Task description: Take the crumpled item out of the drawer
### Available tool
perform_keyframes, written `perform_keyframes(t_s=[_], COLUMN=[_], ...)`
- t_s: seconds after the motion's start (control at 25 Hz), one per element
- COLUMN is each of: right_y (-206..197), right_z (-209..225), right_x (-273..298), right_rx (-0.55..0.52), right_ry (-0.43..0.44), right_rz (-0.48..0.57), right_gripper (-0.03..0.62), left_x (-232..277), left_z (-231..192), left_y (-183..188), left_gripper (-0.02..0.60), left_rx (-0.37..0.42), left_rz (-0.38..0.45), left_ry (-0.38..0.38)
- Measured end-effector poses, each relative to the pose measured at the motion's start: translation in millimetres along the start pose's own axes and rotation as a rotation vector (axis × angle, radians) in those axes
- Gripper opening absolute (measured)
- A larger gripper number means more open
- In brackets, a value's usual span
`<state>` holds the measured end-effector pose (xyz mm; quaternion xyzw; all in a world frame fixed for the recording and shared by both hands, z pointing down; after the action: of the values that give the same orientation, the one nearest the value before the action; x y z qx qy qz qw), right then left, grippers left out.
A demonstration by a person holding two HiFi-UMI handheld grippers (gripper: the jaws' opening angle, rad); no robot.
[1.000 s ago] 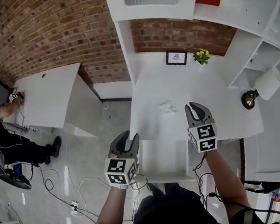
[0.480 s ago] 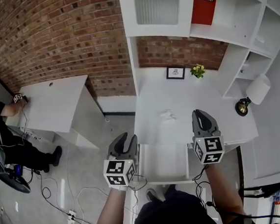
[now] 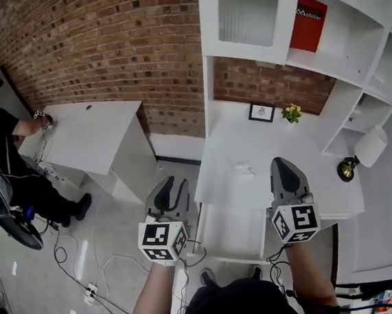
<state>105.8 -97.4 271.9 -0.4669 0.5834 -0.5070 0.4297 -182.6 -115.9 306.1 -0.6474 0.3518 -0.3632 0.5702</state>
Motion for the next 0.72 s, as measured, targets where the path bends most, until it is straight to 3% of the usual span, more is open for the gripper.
perform_keyframes(t_s=[0.32, 0.72], right_y=[4.5, -16.8], right_z=[23.3, 73.2], right_x=[-7.0, -12.9], right_rx=[-0.012, -0.006], right_ry=[0.121, 0.17], right_rz=[0.047, 0.014], right_gripper=[0.005, 0.005], left_x=[28.2, 60.9], left_z=[60.0, 132.2], left_y=[22.5, 13.8], left_gripper=[0.129, 0.129], left_rx=[0.049, 0.079], left_rz=[0.047, 0.018], left_ry=[0.021, -0.008])
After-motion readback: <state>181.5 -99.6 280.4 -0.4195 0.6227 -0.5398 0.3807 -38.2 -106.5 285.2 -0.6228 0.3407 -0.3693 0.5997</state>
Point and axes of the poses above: the fingertips, and each gripper's own axes: x forward along the fingers, z to its right, y out of its top, the point moved 7 cm from there along -x, backward along the fingers, and after that the axes turned 1 degree about -z, right-handed, at the moved point
